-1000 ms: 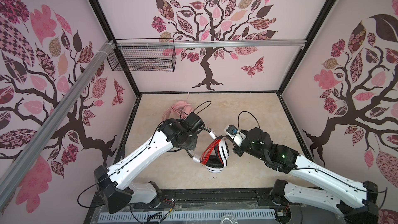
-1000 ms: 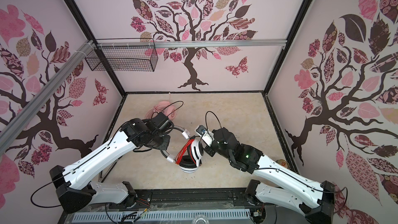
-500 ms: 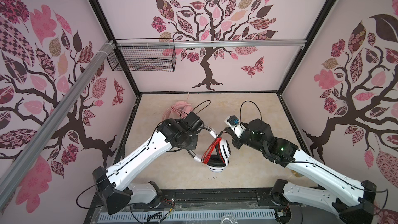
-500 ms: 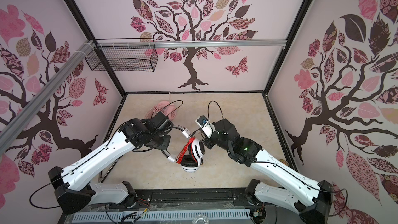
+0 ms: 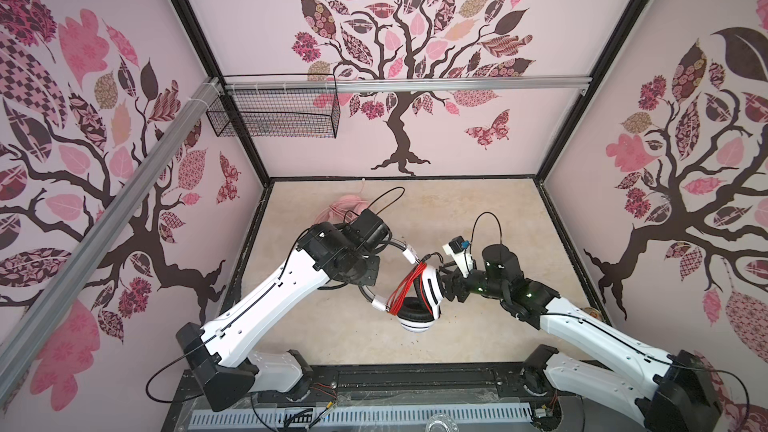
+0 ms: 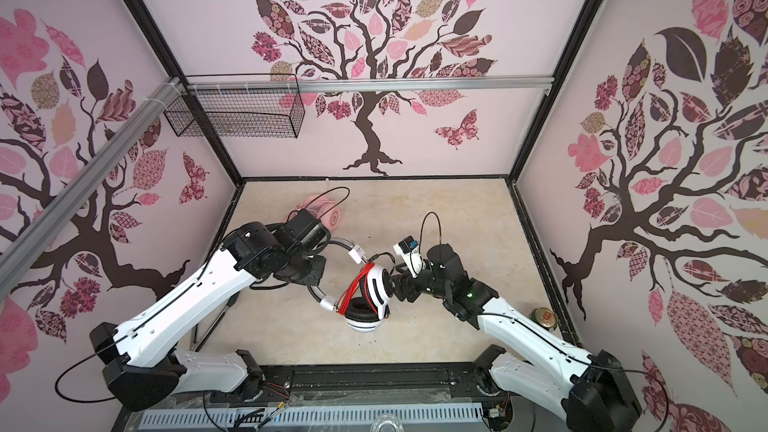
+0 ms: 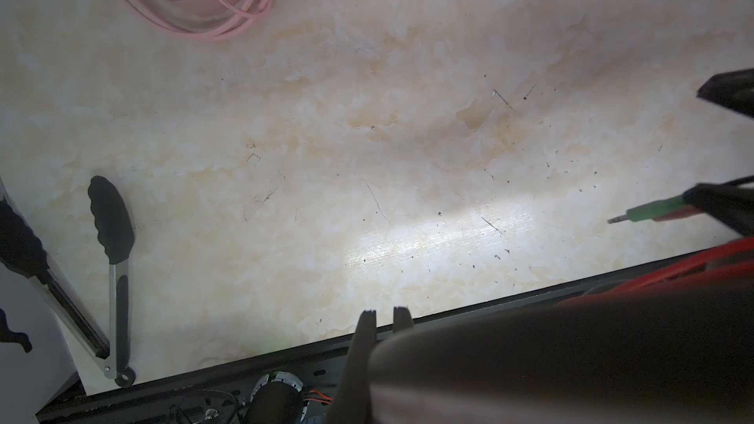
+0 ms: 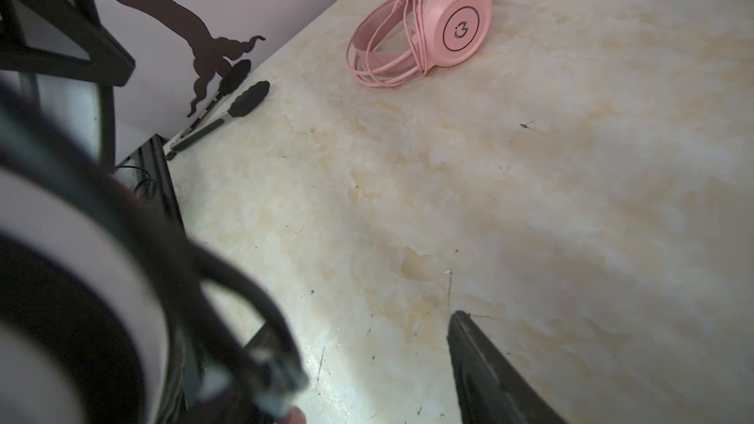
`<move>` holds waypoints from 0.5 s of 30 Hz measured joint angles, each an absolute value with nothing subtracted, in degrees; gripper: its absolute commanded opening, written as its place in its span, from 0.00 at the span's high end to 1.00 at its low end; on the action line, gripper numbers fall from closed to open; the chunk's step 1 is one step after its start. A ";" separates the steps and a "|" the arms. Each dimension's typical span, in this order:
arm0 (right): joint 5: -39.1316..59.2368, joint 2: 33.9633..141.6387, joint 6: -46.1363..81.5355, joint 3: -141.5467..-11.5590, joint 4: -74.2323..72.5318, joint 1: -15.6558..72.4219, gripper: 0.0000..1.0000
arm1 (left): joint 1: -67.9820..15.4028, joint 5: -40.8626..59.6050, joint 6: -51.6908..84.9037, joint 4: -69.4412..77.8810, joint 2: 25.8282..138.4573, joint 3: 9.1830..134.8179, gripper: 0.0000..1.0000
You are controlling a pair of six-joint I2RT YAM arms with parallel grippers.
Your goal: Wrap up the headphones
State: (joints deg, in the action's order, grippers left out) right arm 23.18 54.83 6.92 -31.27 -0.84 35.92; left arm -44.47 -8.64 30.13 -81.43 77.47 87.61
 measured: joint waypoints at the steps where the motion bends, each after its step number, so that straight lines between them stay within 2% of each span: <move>1: 23.88 53.25 7.75 -29.76 -1.52 35.92 0.29 | -43.70 -8.43 30.15 -81.60 77.76 88.51 1.00; 9: 25.98 43.11 12.05 -24.18 -3.77 35.92 0.27 | -37.93 -5.45 30.00 -82.24 79.48 91.09 1.00; 15: 25.15 42.17 14.02 -24.05 -5.48 35.92 0.30 | -37.95 -2.24 28.69 -82.65 79.92 91.20 1.00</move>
